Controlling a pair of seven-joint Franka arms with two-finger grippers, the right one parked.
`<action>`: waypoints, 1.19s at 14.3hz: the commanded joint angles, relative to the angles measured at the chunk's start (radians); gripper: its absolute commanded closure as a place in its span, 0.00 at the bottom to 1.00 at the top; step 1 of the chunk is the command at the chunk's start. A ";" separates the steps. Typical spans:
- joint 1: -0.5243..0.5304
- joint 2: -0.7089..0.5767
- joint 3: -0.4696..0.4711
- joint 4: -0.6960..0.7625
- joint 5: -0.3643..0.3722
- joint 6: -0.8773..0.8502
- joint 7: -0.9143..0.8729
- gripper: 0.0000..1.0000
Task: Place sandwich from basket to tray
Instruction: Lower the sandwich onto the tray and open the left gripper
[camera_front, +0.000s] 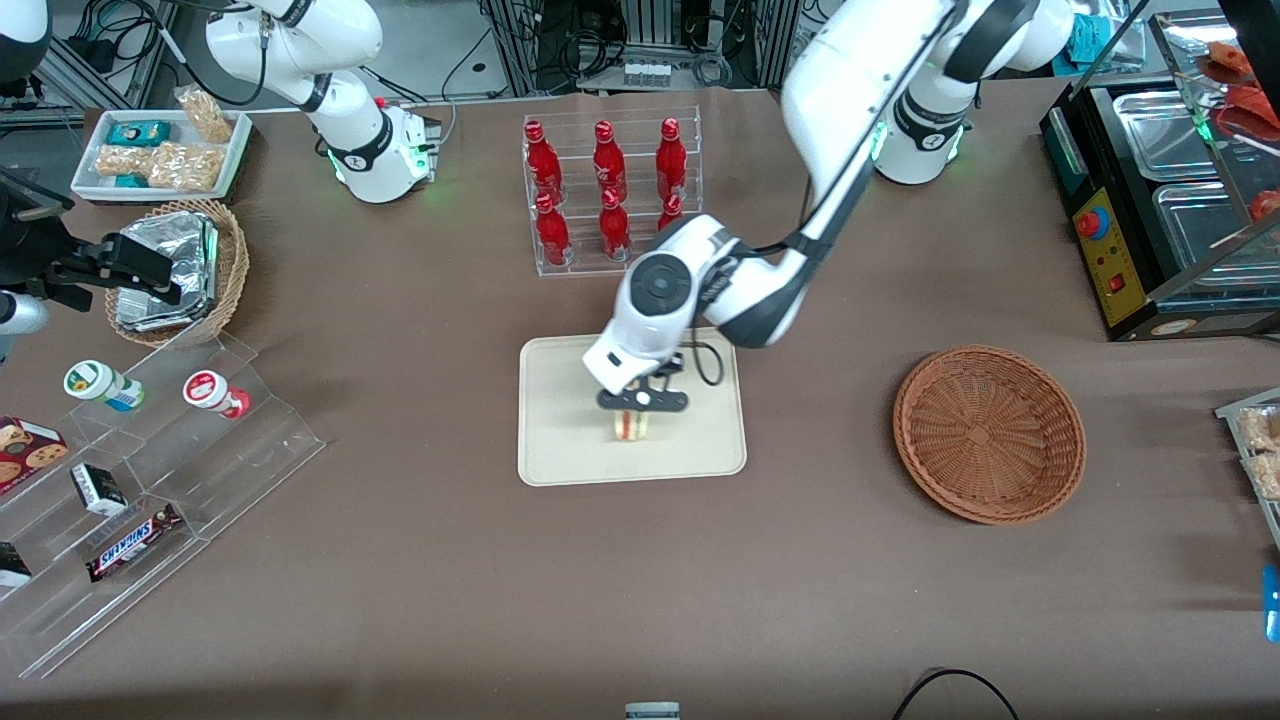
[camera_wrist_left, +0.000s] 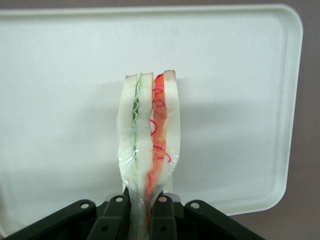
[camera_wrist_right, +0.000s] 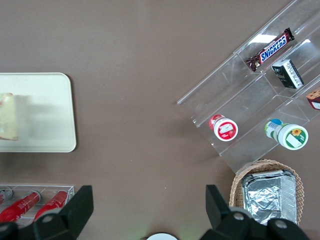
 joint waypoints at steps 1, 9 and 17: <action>-0.018 0.033 0.017 0.040 0.058 0.018 -0.095 1.00; -0.011 0.062 0.017 0.034 0.050 0.061 -0.124 0.89; 0.022 -0.109 0.018 0.031 0.064 -0.093 -0.169 0.00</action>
